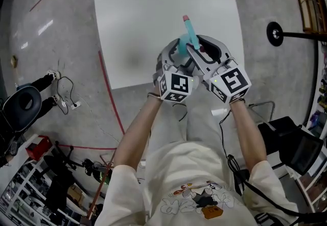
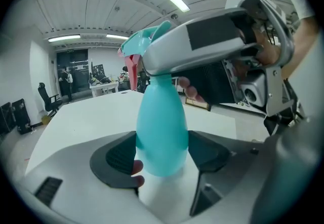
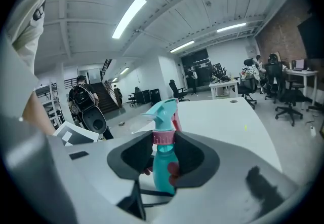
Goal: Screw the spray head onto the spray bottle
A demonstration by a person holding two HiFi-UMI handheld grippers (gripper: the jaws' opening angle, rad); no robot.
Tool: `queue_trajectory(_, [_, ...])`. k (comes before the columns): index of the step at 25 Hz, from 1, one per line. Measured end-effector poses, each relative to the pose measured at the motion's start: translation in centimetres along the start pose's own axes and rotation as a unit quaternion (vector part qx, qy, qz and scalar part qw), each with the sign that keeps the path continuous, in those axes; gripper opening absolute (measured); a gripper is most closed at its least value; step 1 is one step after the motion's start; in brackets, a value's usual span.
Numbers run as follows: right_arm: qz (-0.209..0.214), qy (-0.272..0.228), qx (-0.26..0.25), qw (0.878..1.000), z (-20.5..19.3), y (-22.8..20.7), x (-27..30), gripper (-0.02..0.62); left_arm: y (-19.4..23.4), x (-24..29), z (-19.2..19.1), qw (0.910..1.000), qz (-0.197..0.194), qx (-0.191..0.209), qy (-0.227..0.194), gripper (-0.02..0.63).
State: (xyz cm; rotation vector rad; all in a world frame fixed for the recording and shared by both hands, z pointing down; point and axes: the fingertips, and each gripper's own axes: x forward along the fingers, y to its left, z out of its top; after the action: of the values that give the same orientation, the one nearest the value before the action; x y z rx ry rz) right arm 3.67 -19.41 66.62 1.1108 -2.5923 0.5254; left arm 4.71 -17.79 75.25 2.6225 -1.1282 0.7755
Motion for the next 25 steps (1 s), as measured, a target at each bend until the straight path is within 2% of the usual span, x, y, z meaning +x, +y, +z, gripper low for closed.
queue_trajectory(6, [0.004,0.013,-0.007,1.000,-0.8,0.1,0.5,0.138,0.0,0.4,-0.4,0.9999,-0.005,0.005,-0.014,0.324])
queue_trajectory(12, [0.004,0.009,-0.003,1.000,-1.2,0.3,0.6,0.138,-0.4,0.6,-1.6,0.9990,-0.004,0.045,-0.004,0.330])
queue_trajectory(19, [0.005,0.008,0.001,1.000,-1.0,-0.2,0.6,0.138,-0.5,1.4,-1.0,0.9989,-0.009,0.044,-0.014,0.345])
queue_trajectory(25, [0.011,0.007,0.002,1.000,-0.9,-0.3,0.5,0.138,-0.9,2.5,-0.4,0.9972,-0.034,0.058,-0.034,0.415])
